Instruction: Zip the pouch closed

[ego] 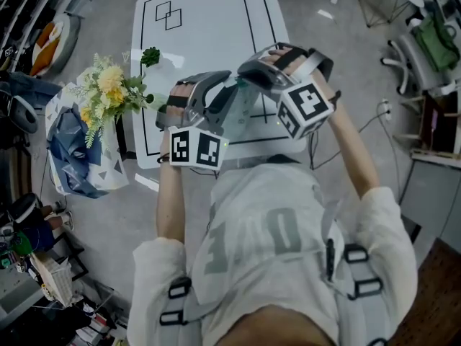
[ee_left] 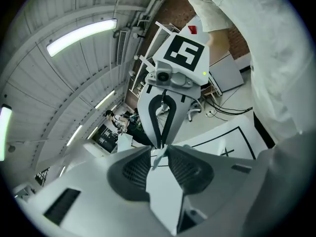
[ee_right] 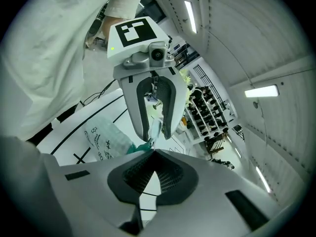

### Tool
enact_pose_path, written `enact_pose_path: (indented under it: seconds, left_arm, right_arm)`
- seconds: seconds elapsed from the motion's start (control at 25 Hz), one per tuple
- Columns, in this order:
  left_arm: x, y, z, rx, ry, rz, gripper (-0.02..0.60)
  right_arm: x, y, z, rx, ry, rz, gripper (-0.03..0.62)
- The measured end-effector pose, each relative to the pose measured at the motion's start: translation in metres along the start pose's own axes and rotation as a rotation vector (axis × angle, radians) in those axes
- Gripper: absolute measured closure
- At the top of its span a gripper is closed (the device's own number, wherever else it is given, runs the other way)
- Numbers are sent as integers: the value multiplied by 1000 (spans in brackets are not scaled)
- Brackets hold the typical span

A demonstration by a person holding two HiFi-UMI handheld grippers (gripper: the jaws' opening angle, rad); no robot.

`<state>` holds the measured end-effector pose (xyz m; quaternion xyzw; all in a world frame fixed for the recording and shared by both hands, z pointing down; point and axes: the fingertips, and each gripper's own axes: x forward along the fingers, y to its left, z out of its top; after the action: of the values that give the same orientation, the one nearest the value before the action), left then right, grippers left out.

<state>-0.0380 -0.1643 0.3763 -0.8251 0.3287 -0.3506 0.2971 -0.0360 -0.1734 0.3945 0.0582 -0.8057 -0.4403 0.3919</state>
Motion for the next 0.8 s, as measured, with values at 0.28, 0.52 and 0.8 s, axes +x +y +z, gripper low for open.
enact_pose_path:
  seconds: [0.28, 0.52, 0.8]
  left_arm:
    - [3, 2, -2, -7, 10, -1, 537]
    - [1, 4, -5, -31, 10, -24, 552]
    - [-2, 9, -5, -53, 10, -10, 560]
  right_arm:
    - [5, -6, -2, 39, -3, -16, 588]
    - [8, -7, -2, 70, -12, -23, 588]
    - [7, -10, 1, 111, -38, -42, 588]
